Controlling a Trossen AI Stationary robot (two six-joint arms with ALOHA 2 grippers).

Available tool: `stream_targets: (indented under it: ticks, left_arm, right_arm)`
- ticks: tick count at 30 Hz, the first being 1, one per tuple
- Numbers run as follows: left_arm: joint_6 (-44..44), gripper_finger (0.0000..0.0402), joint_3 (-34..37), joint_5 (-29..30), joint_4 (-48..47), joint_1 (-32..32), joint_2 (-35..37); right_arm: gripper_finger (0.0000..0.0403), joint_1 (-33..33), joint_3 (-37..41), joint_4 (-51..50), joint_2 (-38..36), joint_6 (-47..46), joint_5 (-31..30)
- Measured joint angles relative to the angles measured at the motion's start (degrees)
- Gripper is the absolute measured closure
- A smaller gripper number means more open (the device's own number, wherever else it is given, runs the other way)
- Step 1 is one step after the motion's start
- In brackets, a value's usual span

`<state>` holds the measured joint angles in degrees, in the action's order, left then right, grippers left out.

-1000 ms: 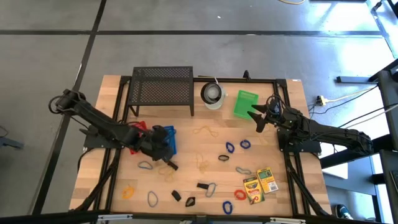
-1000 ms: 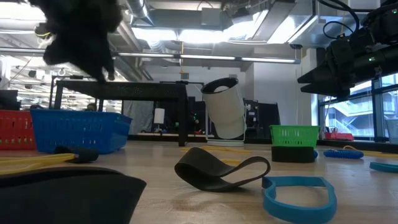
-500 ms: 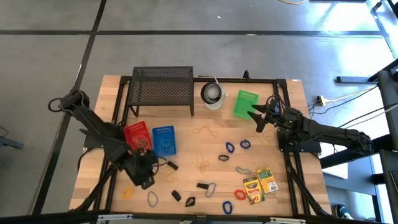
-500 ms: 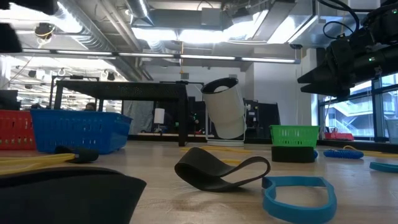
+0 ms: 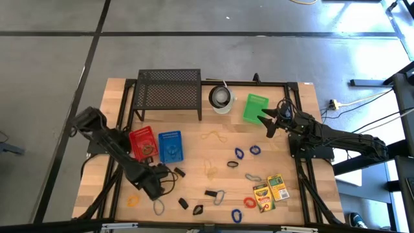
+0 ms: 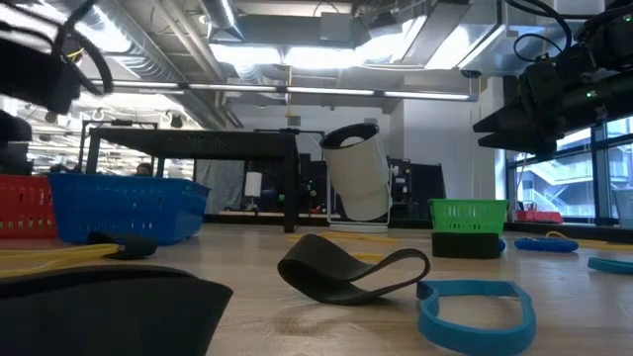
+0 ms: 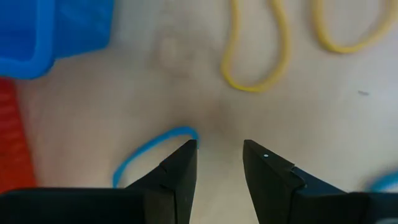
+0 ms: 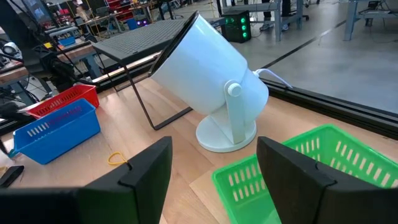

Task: Pick & Place Office Desk Supplies
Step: Put the blue rubber band into the blue bin

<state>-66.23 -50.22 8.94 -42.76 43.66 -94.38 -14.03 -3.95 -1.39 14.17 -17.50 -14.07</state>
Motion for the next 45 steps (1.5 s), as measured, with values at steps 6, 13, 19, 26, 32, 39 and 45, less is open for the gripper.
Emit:
stream_targets:
  ticks: [6,13,19,26,32,39,45]
  left_arm:
    - [1.00,0.0277,-0.26,-0.61,-0.90,-1.07,-1.30]
    - [0.86,0.0280,-0.01,-0.53,-3.71,-1.13,-0.60]
    - [-4.07,0.0306,1.96,-0.55,-2.45,-1.29,-0.46]
    - [-8.08,0.0346,3.44,0.30,1.53,0.06,-0.33]
    - [-12.58,0.0394,3.65,4.43,2.71,2.20,-0.49]
    - [-15.74,0.0399,2.74,7.14,2.97,3.95,-0.10]
    - [-8.87,0.0400,-2.11,17.52,6.88,4.68,3.00]
  right_arm:
    - [0.0166,-0.01,0.00,0.00,0.00,0.00,-0.01]
    - [0.0166,0.01,0.00,-0.02,0.00,0.00,0.01]
    - [0.0166,0.00,0.00,-0.01,0.02,0.00,-0.01]
    - [0.0166,-0.01,0.00,0.00,0.00,0.02,-0.01]
    - [0.0166,-0.01,0.00,-0.02,0.02,0.00,0.01]
    - [0.0165,-0.01,0.00,0.00,0.02,0.00,-0.01]
    - [0.0165,-0.01,0.00,0.01,0.02,0.02,-0.01]
